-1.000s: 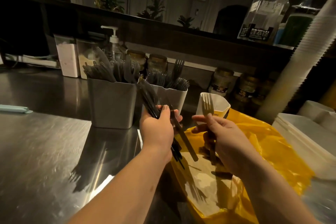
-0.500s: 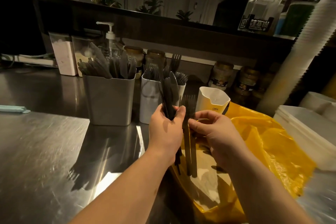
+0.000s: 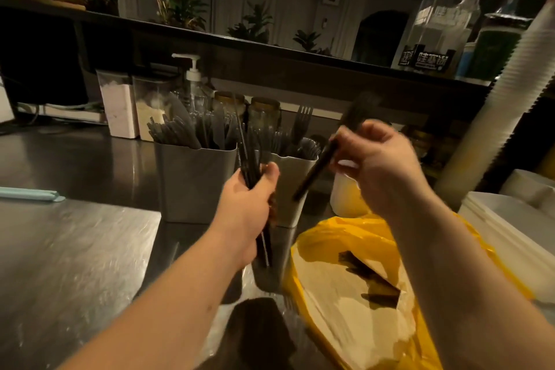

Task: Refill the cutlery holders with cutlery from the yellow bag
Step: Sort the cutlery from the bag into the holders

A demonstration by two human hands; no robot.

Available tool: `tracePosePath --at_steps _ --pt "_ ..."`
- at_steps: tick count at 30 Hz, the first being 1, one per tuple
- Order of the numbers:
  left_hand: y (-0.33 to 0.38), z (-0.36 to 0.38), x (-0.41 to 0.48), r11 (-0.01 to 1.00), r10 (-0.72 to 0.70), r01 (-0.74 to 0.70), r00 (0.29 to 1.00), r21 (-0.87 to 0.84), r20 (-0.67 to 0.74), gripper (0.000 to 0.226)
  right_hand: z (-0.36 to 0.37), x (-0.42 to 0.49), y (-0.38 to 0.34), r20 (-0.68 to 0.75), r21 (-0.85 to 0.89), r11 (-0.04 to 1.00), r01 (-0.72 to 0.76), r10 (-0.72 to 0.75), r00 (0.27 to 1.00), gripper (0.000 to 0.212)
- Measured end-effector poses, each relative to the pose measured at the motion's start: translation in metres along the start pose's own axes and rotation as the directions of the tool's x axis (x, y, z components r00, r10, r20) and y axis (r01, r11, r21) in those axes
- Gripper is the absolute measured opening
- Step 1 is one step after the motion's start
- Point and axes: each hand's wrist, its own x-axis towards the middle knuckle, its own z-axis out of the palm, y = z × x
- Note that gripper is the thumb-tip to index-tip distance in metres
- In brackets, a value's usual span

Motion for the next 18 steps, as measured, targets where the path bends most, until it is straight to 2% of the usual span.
tracePosePath --at_steps 2,4,7,11,13,16,18 --pt "0.008 -0.019 0.001 0.999 -0.029 0.030 0.999 -0.029 0.037 0.022 0.010 0.022 -0.011 -0.087 -0.008 0.972 0.235 -0.235 0.968 0.008" --pt "0.012 -0.032 -0.003 0.996 -0.068 0.074 0.991 -0.040 0.116 0.025 0.022 0.040 -0.010 -0.148 -0.125 0.901 0.415 -0.430 0.891 0.010" --pt "0.010 -0.041 -0.008 0.994 -0.096 0.105 0.968 -0.028 0.232 0.030 0.040 0.054 0.004 -0.157 -0.261 0.810 0.526 -0.573 0.804 0.029" --pt "0.012 -0.045 -0.005 0.998 -0.068 0.069 0.949 0.006 0.308 0.023 0.046 0.061 0.028 -0.055 -0.427 0.729 0.536 -0.612 0.789 0.066" --pt "0.016 -0.054 -0.003 0.998 -0.049 0.037 0.950 0.046 0.308 0.021 0.045 0.066 0.038 -0.018 -0.548 0.677 0.492 -0.598 0.802 0.076" --pt "0.017 -0.069 -0.002 1.000 0.001 -0.004 0.956 0.012 0.292 0.021 0.041 0.071 0.045 0.022 -0.637 0.656 0.405 -0.509 0.860 0.070" --pt "0.015 -0.073 -0.002 1.000 0.016 -0.016 0.956 -0.001 0.292 0.021 0.038 0.073 0.052 0.095 -0.711 0.563 0.422 -0.518 0.850 0.045"
